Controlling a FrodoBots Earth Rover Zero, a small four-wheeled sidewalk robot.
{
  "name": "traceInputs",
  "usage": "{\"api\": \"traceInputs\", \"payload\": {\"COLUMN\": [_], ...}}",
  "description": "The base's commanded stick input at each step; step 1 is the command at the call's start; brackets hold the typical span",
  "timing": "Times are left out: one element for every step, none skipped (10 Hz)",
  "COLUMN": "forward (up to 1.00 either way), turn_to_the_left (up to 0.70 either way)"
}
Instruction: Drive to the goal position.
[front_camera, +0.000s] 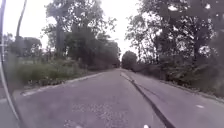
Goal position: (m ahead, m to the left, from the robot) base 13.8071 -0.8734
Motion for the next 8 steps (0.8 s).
{"api": "traceInputs", "payload": {"forward": [0.7,0.7,0.7,0.7,0.7,0.7,0.7,0.7], "turn_to_the_left": [0.0,0.0,0.0,0.0,0.0,0.0,0.0,0.0]}}
